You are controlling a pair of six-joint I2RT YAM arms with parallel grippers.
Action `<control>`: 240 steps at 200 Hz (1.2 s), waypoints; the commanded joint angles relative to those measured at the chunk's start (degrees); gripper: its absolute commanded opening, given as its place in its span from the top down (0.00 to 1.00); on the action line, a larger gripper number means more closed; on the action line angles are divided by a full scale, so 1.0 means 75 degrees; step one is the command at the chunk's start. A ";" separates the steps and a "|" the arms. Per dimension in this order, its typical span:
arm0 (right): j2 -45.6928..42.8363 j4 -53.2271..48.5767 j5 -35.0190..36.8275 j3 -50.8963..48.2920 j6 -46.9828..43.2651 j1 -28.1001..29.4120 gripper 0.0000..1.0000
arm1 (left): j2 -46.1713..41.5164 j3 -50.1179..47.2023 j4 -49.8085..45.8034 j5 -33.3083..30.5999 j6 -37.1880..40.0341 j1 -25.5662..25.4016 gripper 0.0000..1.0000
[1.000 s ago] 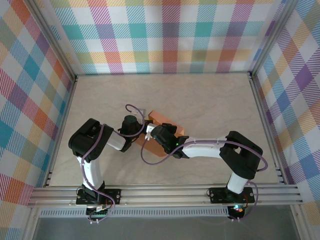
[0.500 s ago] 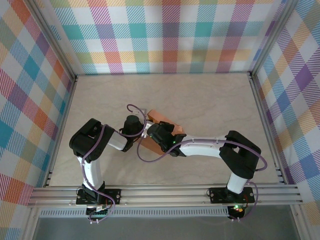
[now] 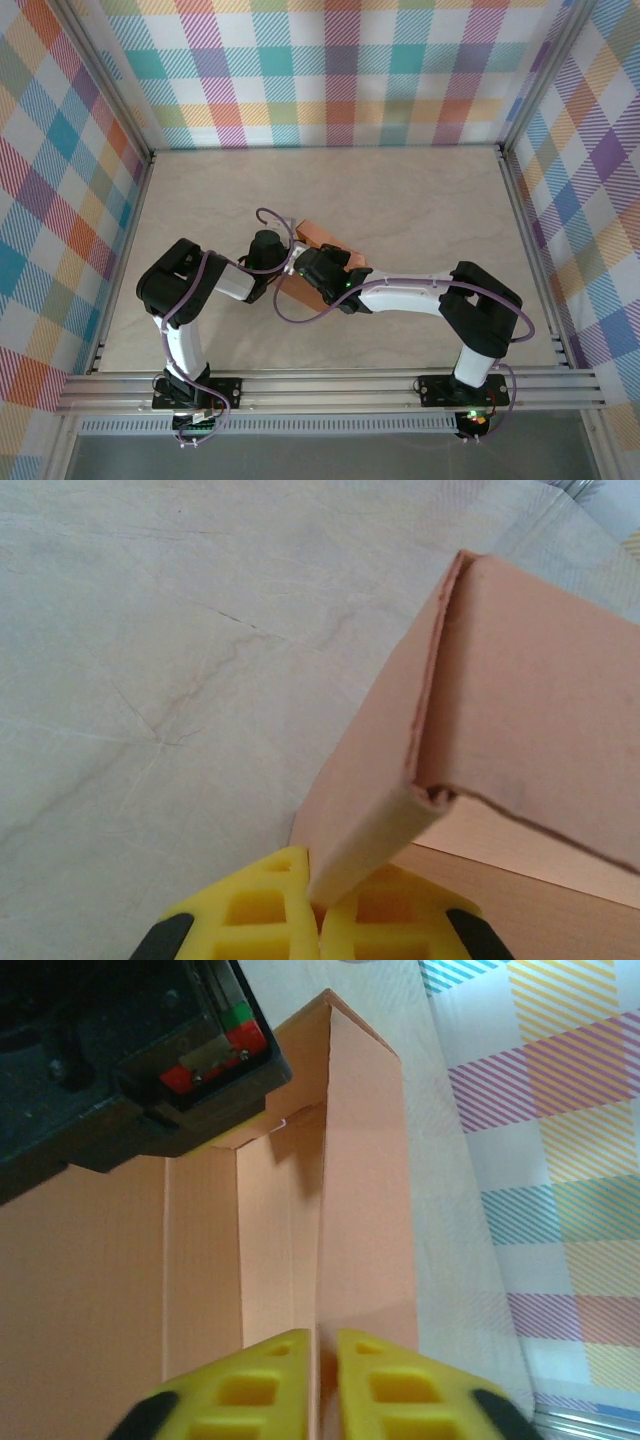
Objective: Fold the paper box
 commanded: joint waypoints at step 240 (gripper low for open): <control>-0.3075 -0.1316 -0.7533 -0.0236 0.8389 -0.5762 0.29 | -0.1098 0.0510 -0.0893 0.3720 0.0614 0.0693 1.00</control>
